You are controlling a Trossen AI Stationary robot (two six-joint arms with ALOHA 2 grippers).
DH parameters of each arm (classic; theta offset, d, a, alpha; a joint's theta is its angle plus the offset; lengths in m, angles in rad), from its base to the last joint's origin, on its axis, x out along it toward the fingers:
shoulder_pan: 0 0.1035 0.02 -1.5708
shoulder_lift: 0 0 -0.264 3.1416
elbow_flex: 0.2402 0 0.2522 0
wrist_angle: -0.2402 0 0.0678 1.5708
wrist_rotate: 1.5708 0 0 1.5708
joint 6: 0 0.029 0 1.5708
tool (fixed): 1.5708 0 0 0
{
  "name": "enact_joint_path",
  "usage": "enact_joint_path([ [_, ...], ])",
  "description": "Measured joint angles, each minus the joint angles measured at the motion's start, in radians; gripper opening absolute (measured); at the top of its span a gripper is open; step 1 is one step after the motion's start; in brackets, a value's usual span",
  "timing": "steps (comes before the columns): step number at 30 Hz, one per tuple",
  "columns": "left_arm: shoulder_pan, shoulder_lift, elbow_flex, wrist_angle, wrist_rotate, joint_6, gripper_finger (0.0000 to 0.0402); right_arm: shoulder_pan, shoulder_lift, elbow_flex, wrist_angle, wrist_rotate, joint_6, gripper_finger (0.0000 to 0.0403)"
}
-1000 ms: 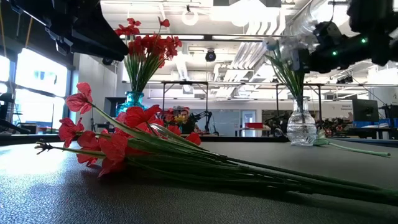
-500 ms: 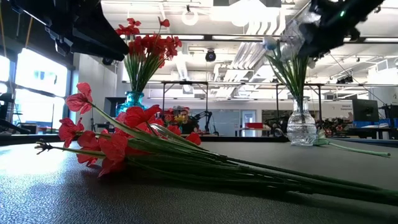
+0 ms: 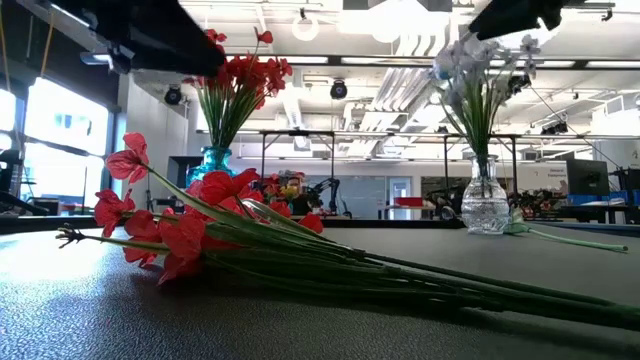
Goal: Sort flowers into vase by color
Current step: Put the bottom red flowers into the blue vase
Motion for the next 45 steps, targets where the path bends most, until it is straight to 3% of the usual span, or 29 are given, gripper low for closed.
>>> enact_joint_path([
  [4, 0.009, 0.050, 0.017, 0.110, 0.068, 0.138, 0.0138, 0.109, 0.000, -0.071, 0.051, -0.019, 0.032, 0.0135],
  [9, 0.088, 0.109, 0.115, 0.061, 0.425, 0.172, 0.0138, 0.206, 0.000, -0.171, 0.186, -0.086, 0.050, 0.0130],
  [15, 0.190, 0.257, 0.265, -0.102, 0.658, 0.292, 0.0138, 0.294, 0.000, -0.293, 0.396, -0.143, 0.030, 0.0130],
  [20, 0.259, 0.413, 0.455, -0.262, 0.868, 0.451, 0.0138, 0.346, 0.006, -0.378, 0.474, -0.097, 0.076, 0.0129],
  [24, 0.309, 0.525, 0.608, -0.346, 0.980, 0.666, 0.0138, 0.364, 0.021, -0.438, 0.541, -0.021, 0.127, 0.0129],
  [27, 0.317, 0.600, 0.663, -0.386, 1.079, 0.863, 0.0138, 0.369, 0.035, -0.470, 0.568, 0.001, 0.155, 0.0129],
  [31, 0.314, 0.654, 0.691, -0.395, 1.204, 0.936, 0.0138, 0.369, 0.056, -0.485, 0.580, 0.026, 0.192, 0.0129],
  [38, 0.334, 0.651, 0.689, -0.555, 1.237, 0.998, 0.0138, 0.369, 0.071, -0.485, 0.615, 0.025, 0.188, 0.0129],
  [41, 0.303, 0.649, 0.685, -0.641, 1.186, 1.031, 0.0138, 0.369, 0.071, -0.485, 0.618, 0.023, 0.187, 0.0130],
  [45, 0.257, 0.649, 0.659, -0.635, 1.085, 1.050, 0.0138, 0.369, 0.071, -0.485, 0.619, 0.022, 0.174, 0.0130],
])
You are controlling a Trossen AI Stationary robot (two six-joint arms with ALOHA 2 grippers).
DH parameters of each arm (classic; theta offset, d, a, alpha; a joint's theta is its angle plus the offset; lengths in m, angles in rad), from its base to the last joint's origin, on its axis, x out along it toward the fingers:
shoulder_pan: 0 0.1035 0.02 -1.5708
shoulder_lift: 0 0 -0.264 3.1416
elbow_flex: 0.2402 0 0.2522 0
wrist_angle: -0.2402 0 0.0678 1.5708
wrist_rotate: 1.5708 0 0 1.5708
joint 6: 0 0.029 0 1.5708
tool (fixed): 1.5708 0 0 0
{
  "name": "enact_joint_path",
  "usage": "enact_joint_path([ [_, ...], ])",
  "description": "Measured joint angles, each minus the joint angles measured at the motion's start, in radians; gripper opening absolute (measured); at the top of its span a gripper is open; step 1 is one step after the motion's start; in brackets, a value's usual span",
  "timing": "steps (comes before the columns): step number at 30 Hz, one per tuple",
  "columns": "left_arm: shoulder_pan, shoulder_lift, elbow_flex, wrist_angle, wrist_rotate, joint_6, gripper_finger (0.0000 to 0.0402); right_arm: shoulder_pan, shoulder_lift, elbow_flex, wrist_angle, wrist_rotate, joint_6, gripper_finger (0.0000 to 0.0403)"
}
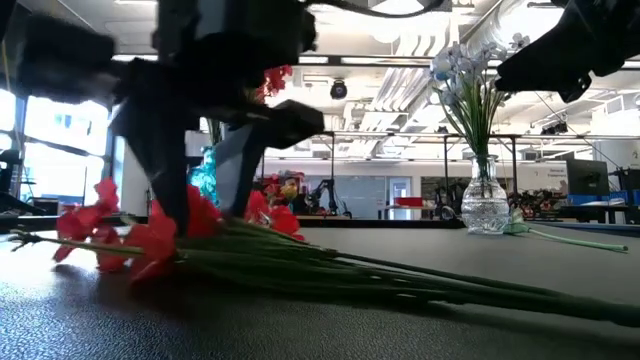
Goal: Sort flowers into vase by color
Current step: Put the bottom red flowers into the blue vase
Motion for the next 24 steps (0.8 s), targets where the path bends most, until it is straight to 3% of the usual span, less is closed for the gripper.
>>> enact_joint_path([
  [4, -0.021, 0.000, -0.022, -0.018, -0.082, -0.010, 0.0126, 0.000, 0.000, 0.000, 0.002, 0.003, -0.002, 0.0130],
  [7, -0.021, 0.000, -0.026, -0.084, -0.123, -0.010, 0.0092, 0.000, 0.000, 0.000, 0.003, 0.004, -0.006, 0.0130],
  [13, -0.016, 0.000, -0.026, -0.424, -0.208, -0.073, 0.0008, 0.000, 0.000, 0.000, 0.003, 0.003, -0.005, 0.0130],
  [19, -0.014, -0.005, -0.027, -0.747, -0.231, -0.227, 0.0045, 0.000, 0.000, 0.000, 0.003, 0.004, -0.006, 0.0130],
  [24, 0.010, -0.094, -0.027, -0.798, -0.218, -0.343, 0.0091, 0.000, 0.000, 0.000, 0.003, 0.002, -0.006, 0.0130],
])
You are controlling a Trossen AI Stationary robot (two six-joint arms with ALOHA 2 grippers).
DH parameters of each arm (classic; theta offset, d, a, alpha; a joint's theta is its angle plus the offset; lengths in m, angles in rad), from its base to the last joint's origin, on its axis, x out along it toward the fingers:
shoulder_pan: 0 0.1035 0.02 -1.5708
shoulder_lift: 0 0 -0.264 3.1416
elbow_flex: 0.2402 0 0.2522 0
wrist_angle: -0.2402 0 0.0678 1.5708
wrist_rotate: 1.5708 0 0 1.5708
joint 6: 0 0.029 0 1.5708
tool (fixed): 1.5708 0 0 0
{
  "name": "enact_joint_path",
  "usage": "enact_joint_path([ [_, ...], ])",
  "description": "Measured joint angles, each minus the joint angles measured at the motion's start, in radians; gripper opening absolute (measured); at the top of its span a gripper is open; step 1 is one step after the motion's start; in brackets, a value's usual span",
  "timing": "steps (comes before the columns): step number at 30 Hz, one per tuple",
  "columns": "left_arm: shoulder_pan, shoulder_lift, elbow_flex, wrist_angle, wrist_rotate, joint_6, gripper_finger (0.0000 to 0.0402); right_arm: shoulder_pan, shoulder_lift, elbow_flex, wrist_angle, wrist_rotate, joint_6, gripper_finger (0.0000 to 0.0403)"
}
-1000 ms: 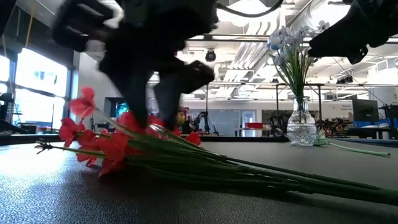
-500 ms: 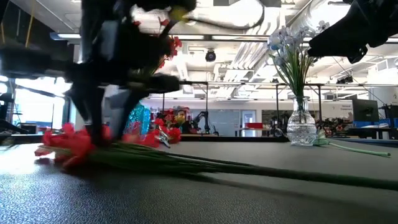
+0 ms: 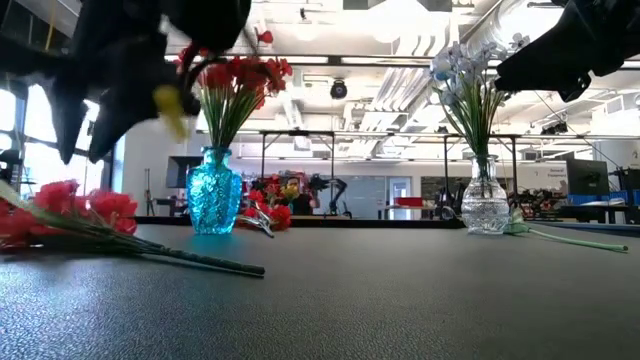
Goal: Sort flowers into vase by color
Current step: Put the bottom red flowers into the blue vase
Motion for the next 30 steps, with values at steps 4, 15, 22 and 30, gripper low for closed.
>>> enact_joint_path([
  [4, 0.035, -0.132, -0.005, 0.061, 0.015, -0.261, 0.0134, 0.000, 0.000, 0.000, -0.003, -0.003, -0.001, 0.0130],
  [15, -0.043, -0.484, -0.267, 0.357, 0.094, -1.307, 0.0192, 0.000, 0.000, 0.000, -0.042, -0.005, -0.002, 0.0130],
  [22, -0.173, -0.524, -0.566, 0.801, 0.184, -1.605, 0.0188, 0.000, 0.007, 0.000, -0.074, 0.003, -0.004, 0.0130],
  [30, -0.083, -0.506, -0.656, 0.745, -0.023, -1.469, 0.0163, 0.000, 0.039, 0.000, -0.073, 0.047, -0.014, 0.0130],
])
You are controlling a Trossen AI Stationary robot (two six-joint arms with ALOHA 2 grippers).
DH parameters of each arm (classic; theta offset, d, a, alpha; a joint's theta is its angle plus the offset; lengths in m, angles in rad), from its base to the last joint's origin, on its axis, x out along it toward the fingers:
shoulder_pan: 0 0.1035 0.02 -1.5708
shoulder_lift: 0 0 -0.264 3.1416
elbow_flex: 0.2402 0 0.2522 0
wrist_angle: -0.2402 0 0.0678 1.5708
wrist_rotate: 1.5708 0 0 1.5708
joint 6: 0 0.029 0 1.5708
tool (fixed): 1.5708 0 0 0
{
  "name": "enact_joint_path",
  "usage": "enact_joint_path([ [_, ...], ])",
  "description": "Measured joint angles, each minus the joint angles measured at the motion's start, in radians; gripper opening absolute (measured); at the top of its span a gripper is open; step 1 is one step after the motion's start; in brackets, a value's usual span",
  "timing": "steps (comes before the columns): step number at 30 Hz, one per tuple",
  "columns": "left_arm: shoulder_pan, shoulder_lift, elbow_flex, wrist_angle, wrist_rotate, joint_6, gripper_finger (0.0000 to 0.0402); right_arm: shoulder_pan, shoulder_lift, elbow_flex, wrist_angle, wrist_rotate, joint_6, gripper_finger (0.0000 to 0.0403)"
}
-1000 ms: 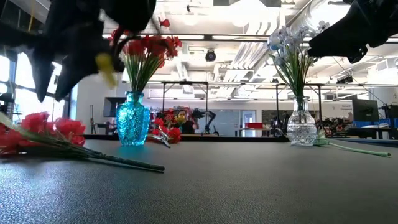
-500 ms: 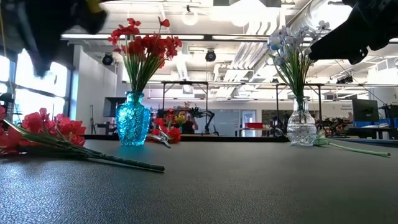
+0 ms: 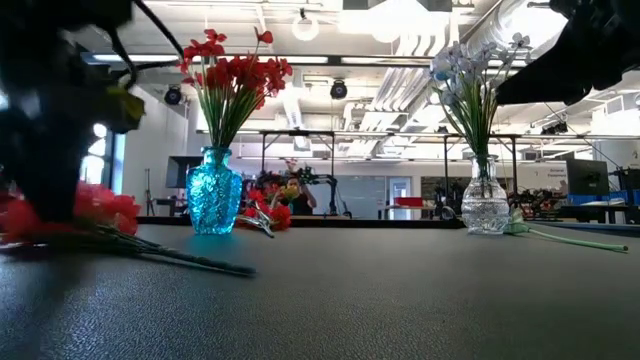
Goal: Sort flowers into vase by color
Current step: Put the bottom red flowers into the blue vase
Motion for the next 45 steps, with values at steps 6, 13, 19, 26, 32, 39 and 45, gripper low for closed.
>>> enact_joint_path([
  [6, 0.164, -0.005, 0.082, -0.349, -0.264, 0.293, 0.0150, 0.000, 0.001, 0.000, 0.005, 0.005, 0.013, 0.0130],
  [13, 0.177, -0.028, 0.246, -0.564, -0.447, 0.255, 0.0147, 0.000, 0.001, 0.000, 0.007, 0.001, 0.061, 0.0130],
  [19, 0.025, -0.033, 0.249, -0.392, -0.364, 0.142, 0.0147, 0.000, 0.001, 0.000, 0.006, 0.000, 0.075, 0.0130],
  [26, -0.146, 0.050, 0.249, -0.237, -0.363, -0.184, 0.0147, 0.000, 0.001, 0.000, 0.006, 0.000, 0.065, 0.0130],
  [32, -0.149, 0.125, 0.248, -0.266, -0.267, -0.291, 0.0153, 0.000, 0.001, 0.000, 0.005, 0.019, 0.011, 0.0130],
  [39, -0.075, 0.144, 0.248, -0.252, -0.215, -0.242, 0.0205, -0.001, 0.001, 0.000, -0.001, 0.034, 0.010, 0.0130],
  [45, -0.013, 0.144, 0.196, -0.113, -0.132, -0.157, 0.0222, 0.000, 0.001, 0.000, -0.010, 0.034, 0.008, 0.0130],
])
